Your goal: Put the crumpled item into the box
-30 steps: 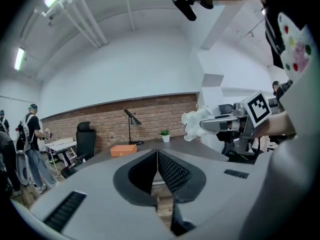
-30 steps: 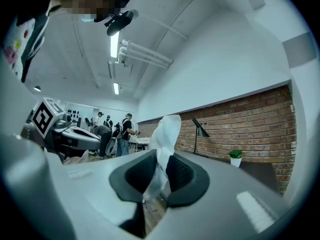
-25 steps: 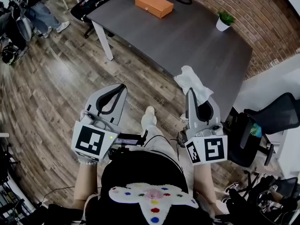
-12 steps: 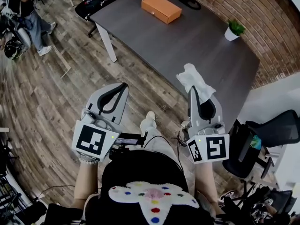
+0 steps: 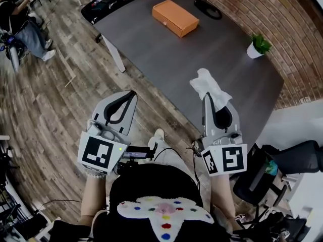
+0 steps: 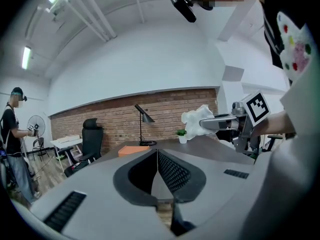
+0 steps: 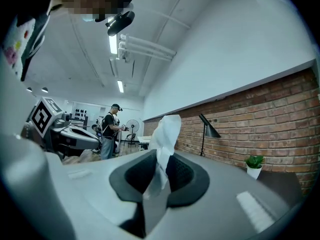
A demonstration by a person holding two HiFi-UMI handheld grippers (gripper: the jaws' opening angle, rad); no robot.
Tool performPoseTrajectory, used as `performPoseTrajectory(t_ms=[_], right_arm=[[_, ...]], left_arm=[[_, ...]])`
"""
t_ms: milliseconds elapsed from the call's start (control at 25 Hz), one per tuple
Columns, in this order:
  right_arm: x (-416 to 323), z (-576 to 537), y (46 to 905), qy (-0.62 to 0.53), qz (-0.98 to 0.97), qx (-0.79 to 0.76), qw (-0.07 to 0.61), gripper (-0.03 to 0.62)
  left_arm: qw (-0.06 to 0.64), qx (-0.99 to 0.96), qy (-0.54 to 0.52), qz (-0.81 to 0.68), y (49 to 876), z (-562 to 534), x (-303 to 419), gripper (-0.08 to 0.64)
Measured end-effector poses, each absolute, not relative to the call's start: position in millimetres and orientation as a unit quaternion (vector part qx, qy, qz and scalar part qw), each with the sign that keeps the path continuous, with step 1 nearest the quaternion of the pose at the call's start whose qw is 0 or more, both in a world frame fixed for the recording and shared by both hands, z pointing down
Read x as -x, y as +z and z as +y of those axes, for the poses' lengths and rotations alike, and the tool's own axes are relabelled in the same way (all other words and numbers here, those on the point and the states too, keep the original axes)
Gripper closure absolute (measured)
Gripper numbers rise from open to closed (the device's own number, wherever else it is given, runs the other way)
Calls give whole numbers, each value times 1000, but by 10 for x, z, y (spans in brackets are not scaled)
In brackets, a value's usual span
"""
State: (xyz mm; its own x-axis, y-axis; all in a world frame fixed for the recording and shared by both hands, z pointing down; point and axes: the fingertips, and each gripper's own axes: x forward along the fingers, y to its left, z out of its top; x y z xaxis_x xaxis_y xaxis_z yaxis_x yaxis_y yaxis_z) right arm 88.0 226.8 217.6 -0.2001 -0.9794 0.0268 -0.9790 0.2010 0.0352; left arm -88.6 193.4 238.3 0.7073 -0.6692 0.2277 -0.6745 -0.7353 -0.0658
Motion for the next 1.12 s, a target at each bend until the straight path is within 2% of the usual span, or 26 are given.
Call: performPoseTrajectory(t_ms=[520,1120], right_arm=[[-1408,1518,2141,-2,-785,-619,8,541],[-1563,1206,2150,-6,-792,-610,5,541]], left_arm=[[9,-917,125,-378,2350,1248,359,549],[11,-916,122,-381,2390,944,144,549]])
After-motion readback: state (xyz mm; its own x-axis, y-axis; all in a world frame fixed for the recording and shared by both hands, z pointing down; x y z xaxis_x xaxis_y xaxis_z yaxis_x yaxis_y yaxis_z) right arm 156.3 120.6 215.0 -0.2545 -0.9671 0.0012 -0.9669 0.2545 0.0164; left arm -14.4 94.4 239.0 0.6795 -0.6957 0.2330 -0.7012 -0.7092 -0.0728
